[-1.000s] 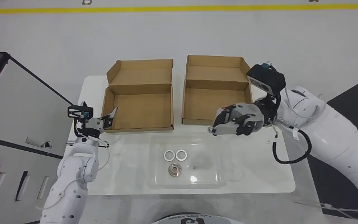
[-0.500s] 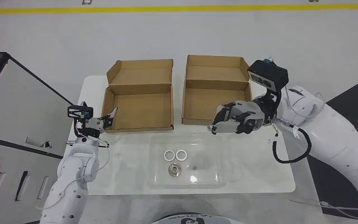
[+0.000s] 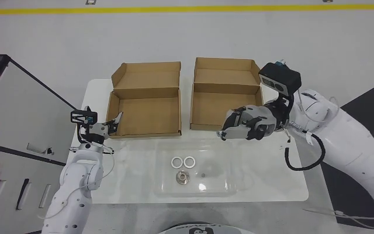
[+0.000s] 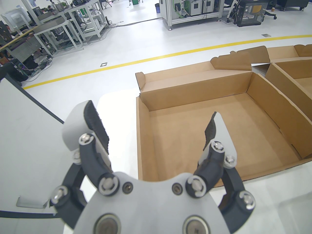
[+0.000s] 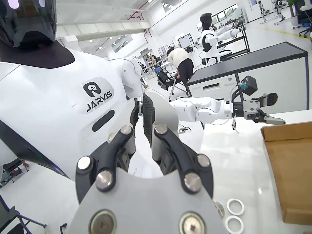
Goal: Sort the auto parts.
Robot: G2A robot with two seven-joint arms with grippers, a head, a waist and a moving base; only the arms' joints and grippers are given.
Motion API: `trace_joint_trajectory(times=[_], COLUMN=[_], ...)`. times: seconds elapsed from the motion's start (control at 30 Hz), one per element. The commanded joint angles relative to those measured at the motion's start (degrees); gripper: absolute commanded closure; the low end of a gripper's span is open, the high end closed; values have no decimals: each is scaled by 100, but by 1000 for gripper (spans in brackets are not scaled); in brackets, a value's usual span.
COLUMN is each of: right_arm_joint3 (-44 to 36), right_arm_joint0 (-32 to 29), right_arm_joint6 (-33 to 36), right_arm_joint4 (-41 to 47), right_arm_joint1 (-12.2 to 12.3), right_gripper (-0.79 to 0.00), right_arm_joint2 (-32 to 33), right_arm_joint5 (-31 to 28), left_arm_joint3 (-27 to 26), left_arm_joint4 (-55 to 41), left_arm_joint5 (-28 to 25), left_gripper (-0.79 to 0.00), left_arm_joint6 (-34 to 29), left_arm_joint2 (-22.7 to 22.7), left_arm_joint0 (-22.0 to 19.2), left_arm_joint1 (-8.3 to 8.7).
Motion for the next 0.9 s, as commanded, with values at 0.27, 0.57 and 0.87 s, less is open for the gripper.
trace_joint_trajectory(times=[0.27, 0.57, 0.87], right_arm_joint3=[-461, -719, -860], right_arm_joint0=[-254, -171, -163], right_arm_joint6=[70, 71, 71], right_arm_joint4=[1291, 1614, 1876], right_arm_joint1=[-268, -566, -866], right_gripper=[0, 0, 0], right_arm_joint2=[82, 169, 264], right_arm_joint5=[-57, -57, -57], left_arm_joint3=[0, 0, 0], left_arm_joint4=[0, 0, 0], left_arm_joint5=[0, 0, 0], left_gripper=[-785, -785, -785], left_arm_joint6=[0, 0, 0], left_arm_joint2=[0, 0, 0], left_arm_joint0=[0, 0, 0], left_arm_joint1=[0, 0, 0])
